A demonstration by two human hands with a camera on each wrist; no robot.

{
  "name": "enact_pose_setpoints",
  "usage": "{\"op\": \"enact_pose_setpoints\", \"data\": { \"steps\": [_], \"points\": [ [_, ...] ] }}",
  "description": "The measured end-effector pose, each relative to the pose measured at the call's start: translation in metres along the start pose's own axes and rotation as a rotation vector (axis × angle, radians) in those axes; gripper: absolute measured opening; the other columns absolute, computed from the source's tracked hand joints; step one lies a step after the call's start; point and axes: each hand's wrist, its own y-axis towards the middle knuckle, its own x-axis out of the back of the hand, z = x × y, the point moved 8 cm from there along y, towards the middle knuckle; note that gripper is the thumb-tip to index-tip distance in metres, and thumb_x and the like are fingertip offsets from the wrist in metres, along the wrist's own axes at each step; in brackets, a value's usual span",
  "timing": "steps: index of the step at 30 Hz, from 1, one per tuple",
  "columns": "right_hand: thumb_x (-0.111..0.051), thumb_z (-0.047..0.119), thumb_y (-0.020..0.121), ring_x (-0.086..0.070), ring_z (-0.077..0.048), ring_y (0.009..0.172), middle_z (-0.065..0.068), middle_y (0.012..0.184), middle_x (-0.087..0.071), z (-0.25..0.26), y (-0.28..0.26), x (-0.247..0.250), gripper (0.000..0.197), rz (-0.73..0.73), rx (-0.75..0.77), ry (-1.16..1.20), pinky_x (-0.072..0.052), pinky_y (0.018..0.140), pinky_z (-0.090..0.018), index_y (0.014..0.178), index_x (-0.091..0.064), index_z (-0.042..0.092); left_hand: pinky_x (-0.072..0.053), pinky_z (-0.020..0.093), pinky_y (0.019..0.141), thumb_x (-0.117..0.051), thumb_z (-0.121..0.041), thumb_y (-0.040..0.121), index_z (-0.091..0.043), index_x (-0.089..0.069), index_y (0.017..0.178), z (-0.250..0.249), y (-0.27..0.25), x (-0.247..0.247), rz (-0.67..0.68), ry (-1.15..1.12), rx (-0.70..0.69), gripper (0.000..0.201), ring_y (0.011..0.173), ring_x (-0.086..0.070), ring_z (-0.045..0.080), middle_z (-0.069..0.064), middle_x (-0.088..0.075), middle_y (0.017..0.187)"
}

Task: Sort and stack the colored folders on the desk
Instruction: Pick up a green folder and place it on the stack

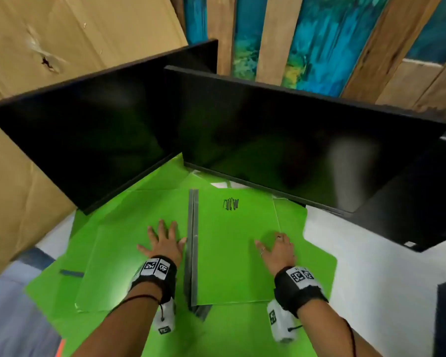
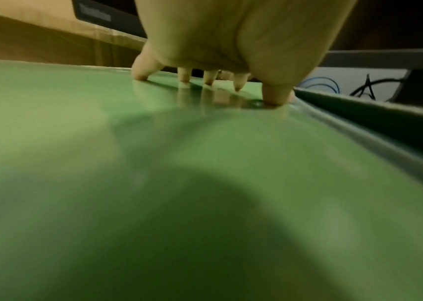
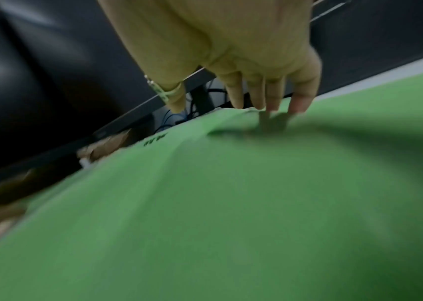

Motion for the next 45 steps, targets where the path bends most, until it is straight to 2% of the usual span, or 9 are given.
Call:
{"op": "enact_pose_setpoints", "data": {
  "steps": [6, 13, 21, 28, 31, 34, 36, 39, 45],
  "points": [
    [-0.058, 0.04, 0.089, -0.037, -0.035, 0.134, -0.022, 0.145, -0.039, -0.028, 0.015, 0.019, 0.069, -0.152, -0.224, 0.279, -0.029, 0.112, -0.041, 0.141, -0.035, 0.0, -0.023, 0.056, 0.11, -0.046, -0.08, 0.068, -0.028, -0.007, 0.148, 0.013, -0.006, 0.013, -0.004, 0.082, 0.006, 0.103, 0.143, -0.009, 0.035, 0.01, 0.0, 0.157],
    [-0.055, 0.041, 0.09, -0.039, -0.039, 0.13, -0.027, 0.14, -0.041, -0.042, 0.001, 0.019, 0.068, -0.24, -0.297, 0.362, -0.032, 0.108, -0.046, 0.137, -0.036, -0.005, -0.029, 0.051, 0.112, -0.047, -0.062, 0.083, -0.023, -0.032, 0.141, 0.04, -0.007, 0.032, -0.132, 0.013, 0.024, 0.072, 0.139, -0.023, 0.033, 0.012, -0.024, 0.15],
    [-0.045, 0.04, 0.095, -0.039, -0.04, 0.131, -0.028, 0.141, -0.04, -0.063, -0.018, 0.015, 0.064, -0.267, -0.343, 0.528, -0.031, 0.109, -0.047, 0.135, -0.038, -0.01, -0.013, 0.067, 0.109, -0.069, -0.078, 0.042, -0.034, 0.021, 0.144, 0.099, -0.016, 0.022, 0.009, -0.182, 0.389, 0.143, 0.143, 0.004, 0.041, 0.021, 0.012, 0.155],
    [-0.045, 0.044, 0.094, -0.021, -0.037, 0.142, -0.028, 0.15, -0.024, -0.074, -0.028, 0.017, 0.075, -0.223, -0.318, 0.623, -0.017, 0.117, -0.045, 0.138, -0.03, -0.014, -0.018, 0.063, 0.109, -0.071, -0.077, 0.042, -0.031, 0.01, 0.146, 0.1, -0.034, 0.046, -0.198, -0.34, 0.379, 0.14, 0.137, -0.022, 0.039, 0.024, -0.023, 0.145],
    [-0.052, 0.052, 0.087, -0.021, -0.035, 0.143, -0.023, 0.153, -0.021, -0.074, -0.029, 0.021, 0.087, -0.179, -0.282, 0.754, -0.017, 0.118, -0.046, 0.143, -0.024, -0.008, -0.028, 0.053, 0.107, -0.039, -0.093, 0.047, -0.015, -0.009, 0.147, 0.088, -0.048, 0.075, -0.472, -0.559, 0.285, 0.13, 0.126, -0.034, 0.04, 0.026, -0.037, 0.131],
    [-0.065, 0.045, 0.079, -0.031, -0.035, 0.138, -0.023, 0.148, -0.032, -0.065, -0.03, 0.036, 0.09, -0.152, -0.214, 0.864, -0.023, 0.116, -0.041, 0.141, -0.027, -0.007, -0.027, 0.052, 0.106, -0.028, -0.091, 0.048, -0.011, -0.015, 0.147, 0.052, -0.058, 0.097, -0.534, -0.735, 0.089, 0.127, 0.128, -0.031, 0.037, 0.024, -0.035, 0.134],
    [-0.067, 0.045, 0.074, -0.031, -0.032, 0.138, -0.021, 0.149, -0.033, -0.054, -0.03, 0.048, 0.091, -0.148, -0.139, 0.922, -0.022, 0.116, -0.039, 0.142, -0.028, -0.003, -0.023, 0.052, 0.11, -0.024, -0.094, 0.053, -0.017, -0.014, 0.148, 0.017, -0.061, 0.105, -0.449, -0.747, -0.066, 0.122, 0.135, -0.022, 0.034, 0.02, -0.028, 0.143],
    [-0.061, 0.035, 0.087, -0.021, -0.028, 0.143, -0.015, 0.155, -0.019, -0.032, -0.037, 0.062, 0.083, -0.135, -0.074, 0.979, -0.016, 0.117, -0.037, 0.147, -0.016, 0.001, -0.013, 0.054, 0.115, -0.033, -0.067, 0.083, -0.032, -0.013, 0.147, -0.042, -0.067, 0.111, -0.218, -0.652, -0.282, 0.076, 0.145, -0.005, 0.029, 0.007, -0.01, 0.157],
    [-0.056, 0.033, 0.09, -0.036, -0.024, 0.131, -0.018, 0.145, -0.035, -0.005, -0.055, 0.092, 0.066, -0.19, -0.033, 1.111, -0.026, 0.109, -0.032, 0.14, -0.029, -0.002, -0.023, 0.025, 0.109, -0.026, -0.036, 0.099, -0.025, -0.02, 0.147, -0.143, -0.137, 0.126, 0.281, -0.618, -0.67, 0.049, 0.135, -0.03, 0.011, 0.0, -0.026, 0.153]
  ]
}}
